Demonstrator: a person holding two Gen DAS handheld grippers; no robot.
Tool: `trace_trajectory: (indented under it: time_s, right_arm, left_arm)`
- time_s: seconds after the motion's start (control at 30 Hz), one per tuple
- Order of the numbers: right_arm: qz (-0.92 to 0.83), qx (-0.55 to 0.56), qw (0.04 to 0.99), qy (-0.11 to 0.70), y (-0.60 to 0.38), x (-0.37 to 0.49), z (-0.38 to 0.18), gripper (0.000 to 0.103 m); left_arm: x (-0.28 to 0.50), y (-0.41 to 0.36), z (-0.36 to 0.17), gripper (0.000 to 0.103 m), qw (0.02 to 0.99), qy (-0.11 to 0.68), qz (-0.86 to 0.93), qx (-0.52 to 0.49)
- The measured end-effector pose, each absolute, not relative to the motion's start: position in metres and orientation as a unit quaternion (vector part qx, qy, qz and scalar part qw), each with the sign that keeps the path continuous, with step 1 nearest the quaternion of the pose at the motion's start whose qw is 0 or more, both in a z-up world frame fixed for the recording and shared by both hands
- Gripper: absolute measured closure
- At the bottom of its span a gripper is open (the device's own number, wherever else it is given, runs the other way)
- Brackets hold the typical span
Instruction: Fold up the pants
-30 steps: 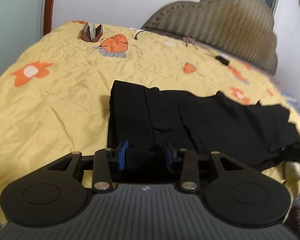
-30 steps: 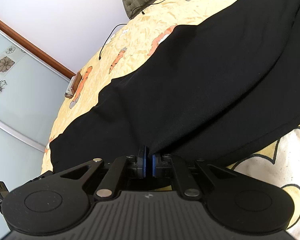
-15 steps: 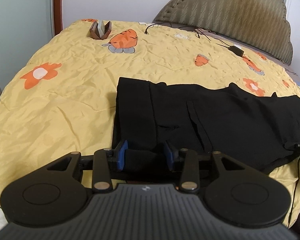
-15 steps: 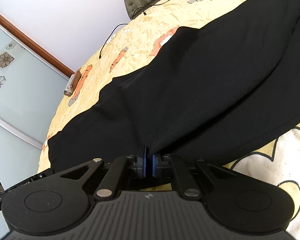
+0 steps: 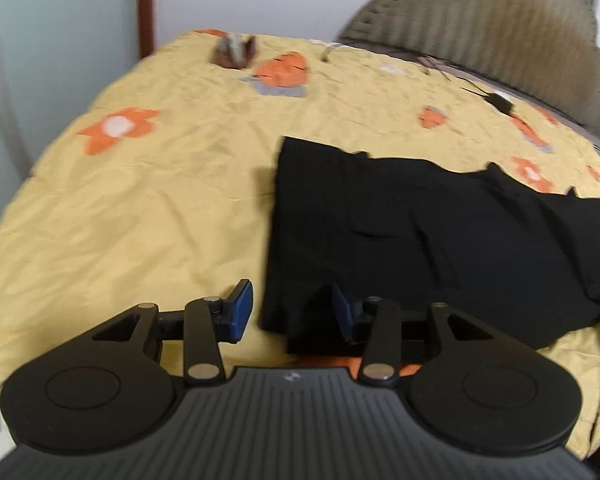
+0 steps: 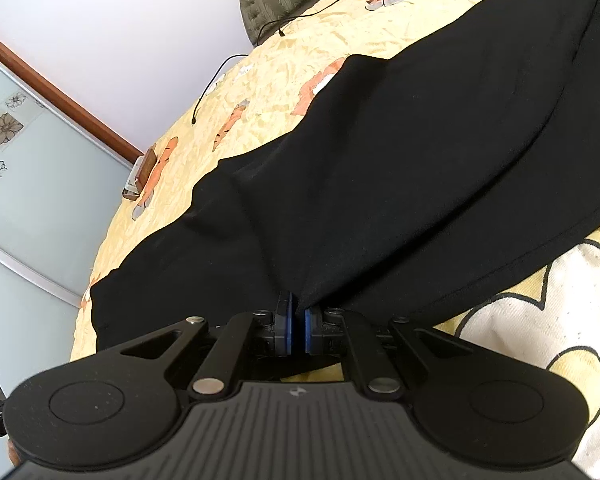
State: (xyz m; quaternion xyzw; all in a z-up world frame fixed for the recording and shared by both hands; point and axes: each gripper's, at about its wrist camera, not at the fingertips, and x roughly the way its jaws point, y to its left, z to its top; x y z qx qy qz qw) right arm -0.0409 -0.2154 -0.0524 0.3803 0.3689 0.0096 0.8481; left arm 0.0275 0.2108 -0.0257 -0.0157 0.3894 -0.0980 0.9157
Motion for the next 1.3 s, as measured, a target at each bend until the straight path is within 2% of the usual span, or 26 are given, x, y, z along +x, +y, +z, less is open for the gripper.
trace_trajectory:
  time_s: [0.03, 0.37, 0.6, 0.8, 1.07, 1.3]
  right_arm:
    - [0.010, 0.382, 0.847, 0.370, -0.216, -0.040, -0.053, 0.098]
    - [0.018, 0.401, 0.838, 0.371, -0.220, -0.041, -0.057, 0.097]
    - [0.035, 0.404, 0.844, 0.350, -0.248, -0.065, -0.051, 0.095]
    - [-0.058, 0.350, 0.893, 0.277, -0.310, -0.106, -0.026, 0.095]
    - [-0.094, 0.455, 0.856, 0.227, -0.425, -0.106, -0.046, 0.092]
    - [-0.038, 0.567, 0.790, 0.229, -0.443, -0.061, -0.093, 0.092]
  left_arm:
    - [0.025, 0.215, -0.024, 0.067, 0.916, 0.389, -0.093, -0.021]
    - [0.008, 0.175, 0.005, 0.068, 0.928, 0.353, -0.119, 0.024]
    - [0.016, 0.078, 0.015, 0.067, 0.911, 0.336, -0.234, 0.059]
    - [0.014, -0.032, 0.008, 0.067, 0.869, 0.341, -0.348, 0.087]
    - [0.022, -0.138, -0.012, 0.066, 0.833, 0.356, -0.412, 0.104]
    - [0.040, -0.173, -0.033, 0.066, 0.828, 0.370, -0.410, 0.099]
